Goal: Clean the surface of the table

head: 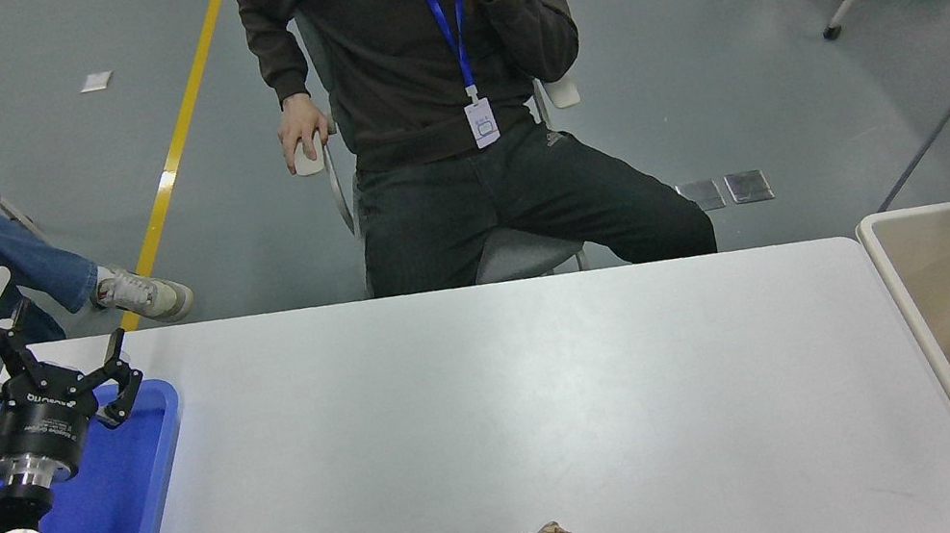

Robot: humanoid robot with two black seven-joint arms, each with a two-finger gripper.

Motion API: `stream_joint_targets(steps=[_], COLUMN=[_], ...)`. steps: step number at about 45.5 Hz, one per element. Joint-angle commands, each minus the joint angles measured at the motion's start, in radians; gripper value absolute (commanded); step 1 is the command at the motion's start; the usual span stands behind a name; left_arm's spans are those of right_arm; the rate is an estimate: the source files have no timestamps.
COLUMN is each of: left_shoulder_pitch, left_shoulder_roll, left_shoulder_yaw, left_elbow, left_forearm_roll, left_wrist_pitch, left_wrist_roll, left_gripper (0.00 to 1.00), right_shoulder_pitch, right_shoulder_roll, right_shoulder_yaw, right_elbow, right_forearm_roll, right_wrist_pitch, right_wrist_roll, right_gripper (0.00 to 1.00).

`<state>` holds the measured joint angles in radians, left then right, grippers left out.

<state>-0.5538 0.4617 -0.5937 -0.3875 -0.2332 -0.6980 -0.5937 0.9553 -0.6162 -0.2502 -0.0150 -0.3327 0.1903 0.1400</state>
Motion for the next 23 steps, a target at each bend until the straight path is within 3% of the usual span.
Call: stream_joint_targets(steps=[1,23], left_shoulder_pitch=[0.0,0.0], left_shoulder_roll=[0.0,0.0], left_shoulder_yaw=[0.0,0.0], left_elbow=[-0.001,-0.001], left_forearm_roll=[0.0,0.0], left_wrist_pitch=[0.0,0.0], left_wrist_roll=[0.0,0.0], left_gripper=[1.0,1.0], right_shoulder_pitch=[-0.067,-0.276], right_shoulder_roll=[0.009,0.104], right_shoulder_yaw=[0.0,0.052], right_elbow=[-0.014,-0.013], right_forearm_roll=[0.017,0.018], right_wrist_pitch=[-0.028,-0.086], right_wrist_roll=[-0.129,-0.135], right_gripper=[0.0,0.0])
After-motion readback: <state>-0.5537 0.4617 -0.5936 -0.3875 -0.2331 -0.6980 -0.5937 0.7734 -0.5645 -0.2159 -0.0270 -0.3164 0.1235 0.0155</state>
